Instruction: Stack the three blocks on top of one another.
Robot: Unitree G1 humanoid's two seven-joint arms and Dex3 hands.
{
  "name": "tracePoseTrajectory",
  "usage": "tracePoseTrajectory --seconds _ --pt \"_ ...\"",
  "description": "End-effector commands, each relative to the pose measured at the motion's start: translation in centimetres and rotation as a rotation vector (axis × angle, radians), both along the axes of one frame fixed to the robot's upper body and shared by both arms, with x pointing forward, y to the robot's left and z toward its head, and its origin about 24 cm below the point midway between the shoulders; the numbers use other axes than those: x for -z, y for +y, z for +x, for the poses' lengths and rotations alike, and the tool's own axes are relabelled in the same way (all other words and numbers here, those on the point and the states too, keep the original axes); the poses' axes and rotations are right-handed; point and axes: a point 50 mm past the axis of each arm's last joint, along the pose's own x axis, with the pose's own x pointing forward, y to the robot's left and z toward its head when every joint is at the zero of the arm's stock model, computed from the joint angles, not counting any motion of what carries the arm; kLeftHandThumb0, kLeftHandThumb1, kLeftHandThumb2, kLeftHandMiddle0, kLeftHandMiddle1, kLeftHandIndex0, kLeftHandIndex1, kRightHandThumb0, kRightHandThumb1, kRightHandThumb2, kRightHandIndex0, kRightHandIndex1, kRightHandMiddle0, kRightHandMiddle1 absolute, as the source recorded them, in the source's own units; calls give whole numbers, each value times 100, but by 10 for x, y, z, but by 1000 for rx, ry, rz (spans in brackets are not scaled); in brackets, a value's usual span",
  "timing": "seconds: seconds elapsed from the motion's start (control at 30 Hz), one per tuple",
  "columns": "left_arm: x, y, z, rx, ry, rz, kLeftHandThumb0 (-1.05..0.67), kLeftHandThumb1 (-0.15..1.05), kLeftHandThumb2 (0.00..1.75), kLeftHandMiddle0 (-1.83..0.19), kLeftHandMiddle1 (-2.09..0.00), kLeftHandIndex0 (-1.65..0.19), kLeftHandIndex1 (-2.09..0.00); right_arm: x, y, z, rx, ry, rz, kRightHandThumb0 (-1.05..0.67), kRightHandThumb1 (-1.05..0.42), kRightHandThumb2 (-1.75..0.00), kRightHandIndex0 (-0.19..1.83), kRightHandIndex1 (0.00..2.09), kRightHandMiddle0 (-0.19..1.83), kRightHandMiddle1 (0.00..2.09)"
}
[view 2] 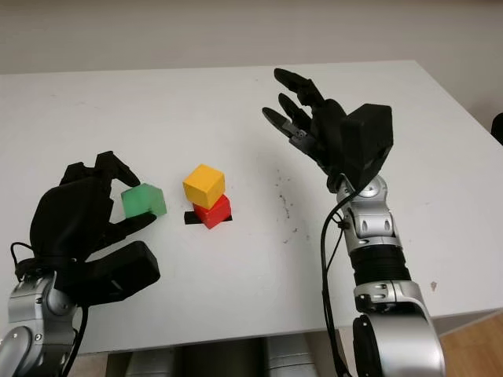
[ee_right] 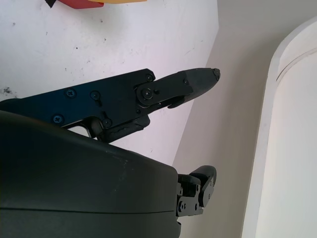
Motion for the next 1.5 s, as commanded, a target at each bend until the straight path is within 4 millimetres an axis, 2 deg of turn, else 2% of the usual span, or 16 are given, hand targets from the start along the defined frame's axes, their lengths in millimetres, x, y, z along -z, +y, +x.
tracePoseTrajectory --seconds 0.0,0.07,0.2,0.33,0.43,0.63,0.83,0.93,1.03,1.13,1.27,1.37,1.47 --pt "-12 2 -2 39 -54 -63 -43 105 12 -12 -75 -8 -175 -7 -1 0 4 -24 -12 -61 -105 -8 16 5 4 47" --pt "-19 3 -2 86 -77 -123 -43 105 12 -17 -65 -11 -173 -7 0 0 1 -18 -4 -61 -105 -8 16 5 4 45" --pt "-30 5 0 155 -111 -215 -43 105 9 -23 -59 -16 -169 -6 0 0 1 -15 -7 -61 -105 -8 15 5 5 44" --pt "-35 8 2 203 -108 -265 -43 105 8 -28 -48 -19 -166 -6 0 0 2 -16 -9 -61 -105 -8 16 5 6 43" --pt "-47 11 6 242 -100 -276 -42 104 7 -30 -45 -20 -164 -6 1 0 2 -18 -22 -62 -105 -9 16 5 7 41" --pt "-90 18 19 290 -32 -148 -40 104 6 -27 -45 -22 -165 -7 3 -1 -10 -30 -24 -62 -105 -8 16 5 7 45" --pt "-131 17 37 334 42 -57 -38 98 5 -37 -40 -40 -134 -7 7 -1 -12 -32 -27 -63 -105 -8 17 6 6 49" --pt "-144 13 49 369 92 -2 -39 96 5 -42 -39 -45 -133 -7 8 -2 -13 -37 -28 -63 -105 -8 18 6 -1 62" --pt "-151 8 62 381 155 24 -43 96 5 -40 -42 -44 -142 -7 9 -1 -12 -30 -28 -64 -105 -7 18 6 -3 62" --pt "-155 3 72 402 182 47 -42 95 5 -33 -55 -49 -133 -7 9 -2 -11 -36 -29 -65 -105 -7 19 7 -1 61" --pt "-158 -4 84 429 217 65 -44 97 6 -32 -60 -55 -134 -7 10 -3 -8 -44 -33 -63 -105 -7 20 7 -1 61" --pt "-159 -9 90 448 234 64 -44 96 5 -33 -59 -57 -144 -6 10 -3 -7 -45 -35 -62 -105 -8 20 7 -1 59" --pt "-157 -14 95 453 261 71 -44 96 5 -30 -61 -50 -153 -6 10 -4 -4 -39 -26 -63 -105 -8 20 7 0 58"
